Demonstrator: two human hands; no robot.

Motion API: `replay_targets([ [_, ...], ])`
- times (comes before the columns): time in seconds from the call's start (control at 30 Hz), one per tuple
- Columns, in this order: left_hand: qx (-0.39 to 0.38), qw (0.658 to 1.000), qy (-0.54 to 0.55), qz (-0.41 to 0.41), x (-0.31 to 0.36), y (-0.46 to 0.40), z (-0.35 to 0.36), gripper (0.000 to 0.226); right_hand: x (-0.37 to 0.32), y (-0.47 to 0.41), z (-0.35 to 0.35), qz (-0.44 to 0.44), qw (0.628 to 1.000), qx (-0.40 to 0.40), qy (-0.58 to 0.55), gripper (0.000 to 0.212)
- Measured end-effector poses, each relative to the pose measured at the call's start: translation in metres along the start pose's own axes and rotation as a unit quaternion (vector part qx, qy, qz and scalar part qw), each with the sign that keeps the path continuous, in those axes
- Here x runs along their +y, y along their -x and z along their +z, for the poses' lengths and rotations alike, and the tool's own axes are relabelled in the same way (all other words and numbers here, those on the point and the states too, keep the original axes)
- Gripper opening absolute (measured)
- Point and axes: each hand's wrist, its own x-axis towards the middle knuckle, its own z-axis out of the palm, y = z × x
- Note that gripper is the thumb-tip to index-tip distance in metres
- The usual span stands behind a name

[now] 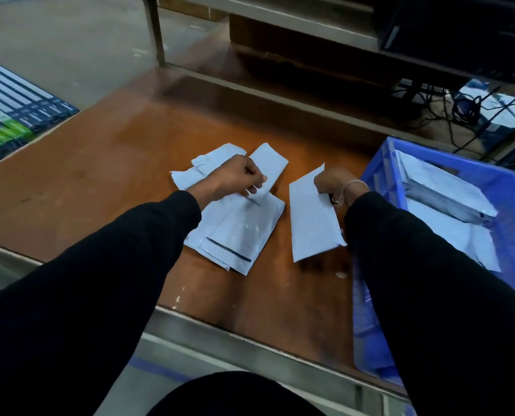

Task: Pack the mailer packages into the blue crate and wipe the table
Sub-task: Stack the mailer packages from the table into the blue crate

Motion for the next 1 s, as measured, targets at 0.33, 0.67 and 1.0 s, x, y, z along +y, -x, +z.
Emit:
replay_targets([
  [0.33, -0.001, 0.992, 0.118, -0.056, 0.008, -0.006, -0.004, 0.039, -0.027, -0.003, 0.018, 0.013, 0.968, -0.053, -0.246, 0.011],
  [0.67, 0.083, 0.981, 0.151, -0.086, -0.035, 0.007, -0.067, 0.038, 0.016, -0.056, 0.101, -0.031, 0.983, -0.117, 0.136, 0.082],
  [1.0, 0.054, 0.986, 0.138, -0.077, -0.041, 0.006, -0.072, 0.028, -0.017, -0.018, 0.082, -0.045, 0.959, -0.101, 0.259, 0.029],
])
